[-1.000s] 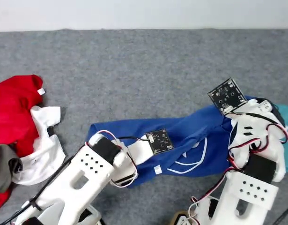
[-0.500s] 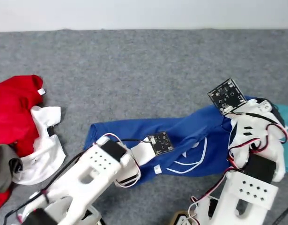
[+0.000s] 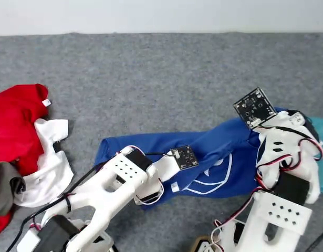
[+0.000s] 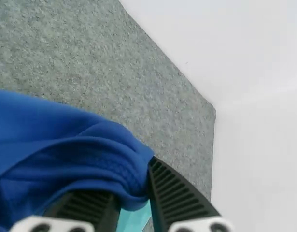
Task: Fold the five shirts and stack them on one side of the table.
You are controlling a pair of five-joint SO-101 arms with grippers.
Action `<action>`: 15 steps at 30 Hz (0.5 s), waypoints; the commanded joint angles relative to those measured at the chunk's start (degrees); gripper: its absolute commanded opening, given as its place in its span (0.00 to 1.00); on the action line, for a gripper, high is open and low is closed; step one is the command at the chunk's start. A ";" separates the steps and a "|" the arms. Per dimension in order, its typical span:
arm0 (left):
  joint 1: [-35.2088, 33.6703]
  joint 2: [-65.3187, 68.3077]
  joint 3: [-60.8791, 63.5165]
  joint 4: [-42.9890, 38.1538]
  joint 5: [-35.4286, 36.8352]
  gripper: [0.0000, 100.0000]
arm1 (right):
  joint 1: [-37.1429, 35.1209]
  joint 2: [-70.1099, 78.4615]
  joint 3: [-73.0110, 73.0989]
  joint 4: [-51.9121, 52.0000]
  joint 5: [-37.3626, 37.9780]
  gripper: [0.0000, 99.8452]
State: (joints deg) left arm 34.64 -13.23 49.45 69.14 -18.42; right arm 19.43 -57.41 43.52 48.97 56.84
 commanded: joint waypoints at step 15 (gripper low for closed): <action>-2.55 -8.44 -14.46 13.10 -0.44 0.02 | 0.84 -1.27 -0.62 -1.19 0.53 0.01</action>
State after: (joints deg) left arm 34.02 -15.69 41.10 77.76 -18.68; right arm 19.43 -57.41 43.52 48.97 56.84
